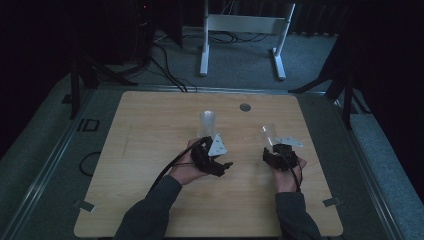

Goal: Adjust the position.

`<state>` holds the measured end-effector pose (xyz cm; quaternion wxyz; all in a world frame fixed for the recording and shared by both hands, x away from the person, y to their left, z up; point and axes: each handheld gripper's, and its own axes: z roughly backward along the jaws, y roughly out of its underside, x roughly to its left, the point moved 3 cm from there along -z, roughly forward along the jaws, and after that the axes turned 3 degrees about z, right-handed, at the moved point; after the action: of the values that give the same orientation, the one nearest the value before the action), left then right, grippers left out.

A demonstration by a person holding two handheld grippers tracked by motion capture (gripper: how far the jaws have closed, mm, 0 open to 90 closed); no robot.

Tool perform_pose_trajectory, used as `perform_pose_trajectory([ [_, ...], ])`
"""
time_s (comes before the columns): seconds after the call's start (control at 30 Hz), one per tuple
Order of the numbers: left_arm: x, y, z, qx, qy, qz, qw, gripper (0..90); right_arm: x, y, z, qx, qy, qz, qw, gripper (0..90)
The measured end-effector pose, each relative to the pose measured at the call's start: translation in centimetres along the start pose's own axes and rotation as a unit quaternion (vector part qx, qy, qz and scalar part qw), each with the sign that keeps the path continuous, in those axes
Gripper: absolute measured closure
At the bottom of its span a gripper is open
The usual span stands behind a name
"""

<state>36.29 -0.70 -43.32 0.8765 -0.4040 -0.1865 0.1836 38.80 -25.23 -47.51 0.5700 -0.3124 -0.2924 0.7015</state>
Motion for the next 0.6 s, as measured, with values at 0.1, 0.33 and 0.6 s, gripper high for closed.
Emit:
perform_pose_trajectory([
  [0.1,0.03,-0.01,-0.04,0.0,0.0,0.002,1.0,26.0,0.0,0.07,-0.03,-0.003,0.001,-0.003,1.0,42.4],
  [0.33,0.1,-0.17,-0.27,-0.004,0.001,0.014,0.9999,26.0,-0.21,0.35,-0.11,-0.019,0.009,-0.01,0.9997,42.4],
  [0.6,-0.02,-0.54,-0.65,-0.005,-0.004,0.021,0.9998,26.0,-0.21,0.43,0.02,-0.049,0.017,-0.016,0.9985,42.4],
])
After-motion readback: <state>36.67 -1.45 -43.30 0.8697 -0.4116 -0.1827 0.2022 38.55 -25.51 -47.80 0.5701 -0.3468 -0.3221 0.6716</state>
